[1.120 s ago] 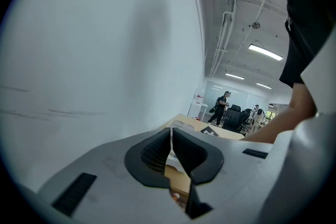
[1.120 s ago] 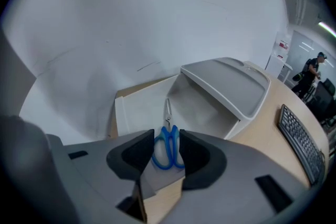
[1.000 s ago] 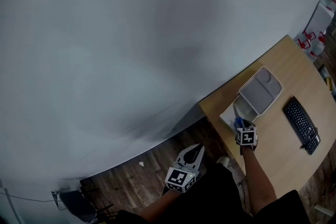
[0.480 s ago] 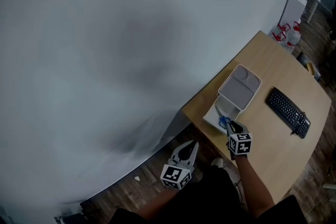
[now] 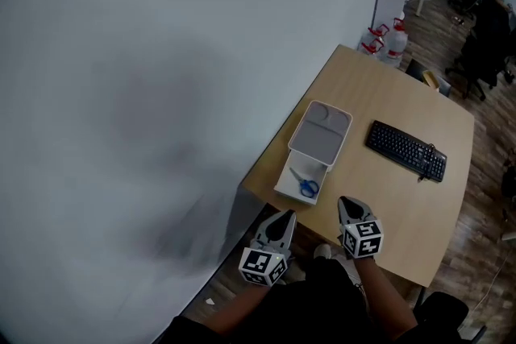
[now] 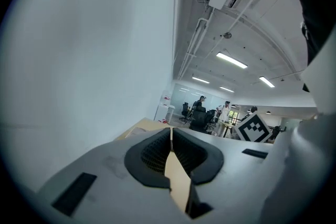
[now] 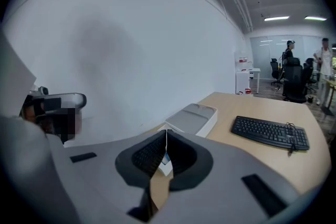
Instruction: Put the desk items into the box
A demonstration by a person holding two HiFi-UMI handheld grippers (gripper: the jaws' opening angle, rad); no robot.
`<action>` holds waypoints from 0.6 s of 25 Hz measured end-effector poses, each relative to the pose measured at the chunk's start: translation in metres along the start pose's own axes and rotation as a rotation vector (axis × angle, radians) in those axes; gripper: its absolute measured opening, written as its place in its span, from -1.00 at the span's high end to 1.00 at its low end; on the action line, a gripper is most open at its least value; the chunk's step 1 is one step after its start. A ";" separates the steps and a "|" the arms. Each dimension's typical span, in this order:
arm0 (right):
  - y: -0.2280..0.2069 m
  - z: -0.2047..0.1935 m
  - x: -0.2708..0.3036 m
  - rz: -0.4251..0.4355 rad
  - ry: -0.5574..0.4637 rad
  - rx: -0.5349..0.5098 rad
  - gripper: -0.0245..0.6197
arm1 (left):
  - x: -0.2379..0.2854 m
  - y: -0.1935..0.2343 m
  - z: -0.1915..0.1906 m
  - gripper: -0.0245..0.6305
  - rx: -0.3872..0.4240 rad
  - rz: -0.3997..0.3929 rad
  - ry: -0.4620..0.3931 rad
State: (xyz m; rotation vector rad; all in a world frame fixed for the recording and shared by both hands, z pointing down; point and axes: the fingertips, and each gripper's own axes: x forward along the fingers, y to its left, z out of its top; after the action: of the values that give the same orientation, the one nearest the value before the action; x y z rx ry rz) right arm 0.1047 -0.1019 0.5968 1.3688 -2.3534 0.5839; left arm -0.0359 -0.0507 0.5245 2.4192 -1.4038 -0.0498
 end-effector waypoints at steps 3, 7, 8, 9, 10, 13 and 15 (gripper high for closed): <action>-0.009 0.013 -0.034 -0.040 -0.064 0.016 0.73 | 0.019 -0.024 0.006 0.86 0.012 -0.065 0.007; -0.023 0.028 -0.074 -0.100 -0.134 0.019 0.73 | 0.045 -0.057 0.013 0.86 0.039 -0.153 0.010; -0.027 0.031 -0.082 -0.116 -0.148 0.018 0.73 | 0.052 -0.064 0.015 0.86 0.045 -0.172 0.009; -0.032 0.033 -0.089 -0.132 -0.160 0.018 0.73 | 0.058 -0.071 0.017 0.86 0.049 -0.190 0.008; -0.036 0.035 -0.096 -0.148 -0.171 0.019 0.73 | 0.064 -0.077 0.018 0.86 0.053 -0.208 0.008; -0.053 0.039 -0.117 -0.198 -0.196 0.034 0.73 | 0.081 -0.097 0.020 0.86 0.064 -0.255 0.017; -0.066 0.041 -0.128 -0.225 -0.209 0.052 0.73 | 0.091 -0.111 0.020 0.86 0.071 -0.282 0.028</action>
State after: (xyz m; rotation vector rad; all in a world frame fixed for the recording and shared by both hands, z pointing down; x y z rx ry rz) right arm 0.2184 -0.0586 0.5102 1.7656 -2.3080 0.4596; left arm 0.0996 -0.0833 0.4846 2.6491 -1.0601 -0.0350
